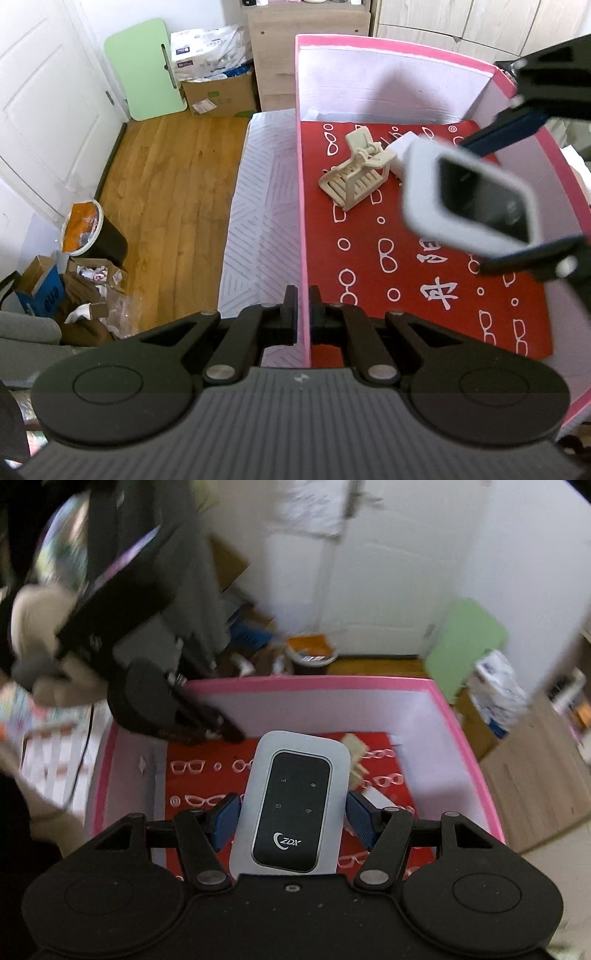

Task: Organize rigid objects
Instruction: 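Lower the white wifi router into the box and open the right gripper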

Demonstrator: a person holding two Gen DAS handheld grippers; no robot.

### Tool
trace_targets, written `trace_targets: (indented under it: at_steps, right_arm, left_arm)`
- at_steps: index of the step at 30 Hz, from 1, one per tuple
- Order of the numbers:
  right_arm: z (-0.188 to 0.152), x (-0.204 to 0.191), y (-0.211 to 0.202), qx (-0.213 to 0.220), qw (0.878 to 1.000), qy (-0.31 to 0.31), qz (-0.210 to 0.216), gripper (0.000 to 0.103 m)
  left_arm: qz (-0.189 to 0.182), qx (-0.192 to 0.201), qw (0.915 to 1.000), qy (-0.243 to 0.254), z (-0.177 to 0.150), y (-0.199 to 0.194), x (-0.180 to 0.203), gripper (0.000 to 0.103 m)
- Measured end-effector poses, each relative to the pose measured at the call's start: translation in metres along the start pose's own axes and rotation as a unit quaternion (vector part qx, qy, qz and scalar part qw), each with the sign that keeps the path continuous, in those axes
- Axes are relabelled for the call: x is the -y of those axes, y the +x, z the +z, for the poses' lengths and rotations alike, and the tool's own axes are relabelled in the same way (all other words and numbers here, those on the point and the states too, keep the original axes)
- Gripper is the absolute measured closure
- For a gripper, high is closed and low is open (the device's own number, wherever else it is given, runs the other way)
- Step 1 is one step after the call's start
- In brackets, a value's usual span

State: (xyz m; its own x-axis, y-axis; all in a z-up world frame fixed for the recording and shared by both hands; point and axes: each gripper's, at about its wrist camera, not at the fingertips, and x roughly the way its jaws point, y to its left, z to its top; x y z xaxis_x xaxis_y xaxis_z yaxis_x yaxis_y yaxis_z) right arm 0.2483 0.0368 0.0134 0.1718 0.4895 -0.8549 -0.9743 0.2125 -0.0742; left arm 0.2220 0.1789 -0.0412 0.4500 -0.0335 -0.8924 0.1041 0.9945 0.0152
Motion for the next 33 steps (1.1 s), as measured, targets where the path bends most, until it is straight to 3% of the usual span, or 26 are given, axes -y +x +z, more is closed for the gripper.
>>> trace_targets:
  at_steps: [12, 18, 21, 26, 30, 33]
  right_arm:
    - [0.022, -0.003, 0.057, -0.070, 0.992, -0.100, 0.042, 0.035]
    - [0.021, -0.007, 0.074, -0.079, 0.989, -0.122, 0.026, 0.035]
    - [0.014, -0.013, 0.057, -0.057, 0.990, -0.131, 0.002, 0.034]
    - [0.005, -0.009, -0.005, 0.035, 0.998, -0.046, -0.009, 0.031]
    - [-0.013, -0.006, -0.046, 0.102, 0.993, 0.006, -0.058, 0.030]
    - [-0.033, -0.002, -0.068, 0.117, 0.988, 0.059, -0.081, 0.030]
  left_arm:
    - [-0.005, 0.003, 1.0000, -0.005, -0.001, 0.001, -0.002, 0.099]
    - [-0.005, 0.004, 1.0000, -0.005, -0.002, 0.001, -0.002, 0.099]
    - [-0.005, 0.005, 1.0000, -0.003, -0.003, 0.000, -0.002, 0.099]
    - [-0.006, 0.011, 0.9999, -0.001, -0.004, -0.001, 0.000, 0.098]
    - [-0.006, 0.014, 0.9999, -0.001, -0.005, -0.003, 0.001, 0.098]
    - [-0.006, 0.016, 0.9999, -0.002, -0.006, -0.005, 0.000, 0.098]
